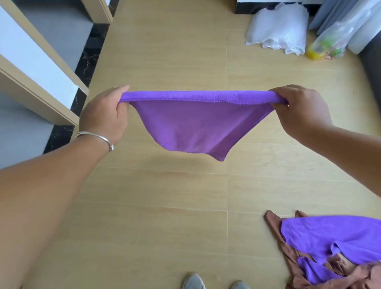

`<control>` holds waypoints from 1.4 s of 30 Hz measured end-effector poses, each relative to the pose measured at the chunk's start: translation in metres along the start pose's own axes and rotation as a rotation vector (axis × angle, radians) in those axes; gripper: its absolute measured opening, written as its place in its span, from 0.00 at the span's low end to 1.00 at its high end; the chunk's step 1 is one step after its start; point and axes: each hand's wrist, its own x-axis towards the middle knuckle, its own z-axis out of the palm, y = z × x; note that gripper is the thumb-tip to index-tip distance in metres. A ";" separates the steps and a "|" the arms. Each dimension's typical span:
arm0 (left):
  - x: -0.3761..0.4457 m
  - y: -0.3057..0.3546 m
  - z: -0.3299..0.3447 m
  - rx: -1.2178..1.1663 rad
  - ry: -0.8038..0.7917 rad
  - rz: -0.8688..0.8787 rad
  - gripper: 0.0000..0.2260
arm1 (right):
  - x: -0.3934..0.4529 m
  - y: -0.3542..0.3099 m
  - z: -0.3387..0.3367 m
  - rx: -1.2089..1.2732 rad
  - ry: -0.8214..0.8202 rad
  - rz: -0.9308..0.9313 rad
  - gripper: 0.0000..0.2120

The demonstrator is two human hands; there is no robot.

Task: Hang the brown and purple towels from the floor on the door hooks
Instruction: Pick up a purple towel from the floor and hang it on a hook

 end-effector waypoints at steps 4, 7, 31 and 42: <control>-0.052 -0.020 0.011 0.031 -0.069 0.050 0.16 | -0.036 0.018 0.015 0.005 -0.138 -0.161 0.12; -0.114 -0.033 0.029 0.072 -0.183 0.142 0.17 | -0.081 0.040 0.033 -0.024 -0.276 -0.243 0.10; -0.412 -0.133 0.298 0.012 -0.672 0.074 0.22 | -0.379 0.188 0.317 -0.062 -0.859 0.029 0.14; -0.208 -0.208 0.428 -0.086 -0.357 -0.224 0.05 | -0.156 0.220 0.434 0.221 -0.381 0.357 0.10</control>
